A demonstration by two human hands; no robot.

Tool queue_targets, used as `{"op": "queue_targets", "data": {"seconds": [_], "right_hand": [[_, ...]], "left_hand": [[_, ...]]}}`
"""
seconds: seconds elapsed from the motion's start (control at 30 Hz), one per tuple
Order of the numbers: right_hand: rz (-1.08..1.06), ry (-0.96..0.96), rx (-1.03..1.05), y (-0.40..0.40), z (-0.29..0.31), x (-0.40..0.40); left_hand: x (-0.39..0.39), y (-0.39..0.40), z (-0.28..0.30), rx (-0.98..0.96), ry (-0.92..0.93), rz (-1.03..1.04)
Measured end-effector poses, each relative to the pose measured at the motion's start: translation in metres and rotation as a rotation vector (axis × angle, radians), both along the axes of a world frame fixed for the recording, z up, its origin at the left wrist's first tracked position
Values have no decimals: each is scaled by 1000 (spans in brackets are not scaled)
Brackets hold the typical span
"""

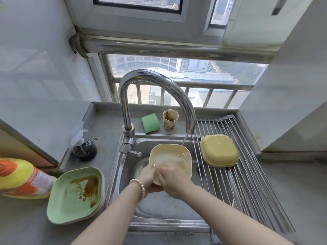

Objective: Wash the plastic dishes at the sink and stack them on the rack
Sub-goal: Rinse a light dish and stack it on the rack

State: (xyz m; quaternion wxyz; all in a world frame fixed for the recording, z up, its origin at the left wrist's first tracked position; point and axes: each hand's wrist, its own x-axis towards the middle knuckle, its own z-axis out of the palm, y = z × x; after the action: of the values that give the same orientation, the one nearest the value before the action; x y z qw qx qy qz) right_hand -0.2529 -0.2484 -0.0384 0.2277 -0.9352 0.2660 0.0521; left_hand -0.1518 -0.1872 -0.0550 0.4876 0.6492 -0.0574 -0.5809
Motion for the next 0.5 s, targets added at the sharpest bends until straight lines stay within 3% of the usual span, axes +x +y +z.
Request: {"op": "queue_targets", "data": {"seconds": [0.1,0.23,0.33,0.5], "right_hand": [[92,155,-94,5,-9,-39],[-84,344,-203,-26,-10,-39],[-140,285,-47,-35,-9,-19],[136,165,158,-11,4,-22]], "left_hand": [[-4,-2,-3,1,-7,52],[-22,-3,-9,10,24,3],[-29,-10,-6,-77,110,-32],[-10,-16,-2,-182,215,123]]}}
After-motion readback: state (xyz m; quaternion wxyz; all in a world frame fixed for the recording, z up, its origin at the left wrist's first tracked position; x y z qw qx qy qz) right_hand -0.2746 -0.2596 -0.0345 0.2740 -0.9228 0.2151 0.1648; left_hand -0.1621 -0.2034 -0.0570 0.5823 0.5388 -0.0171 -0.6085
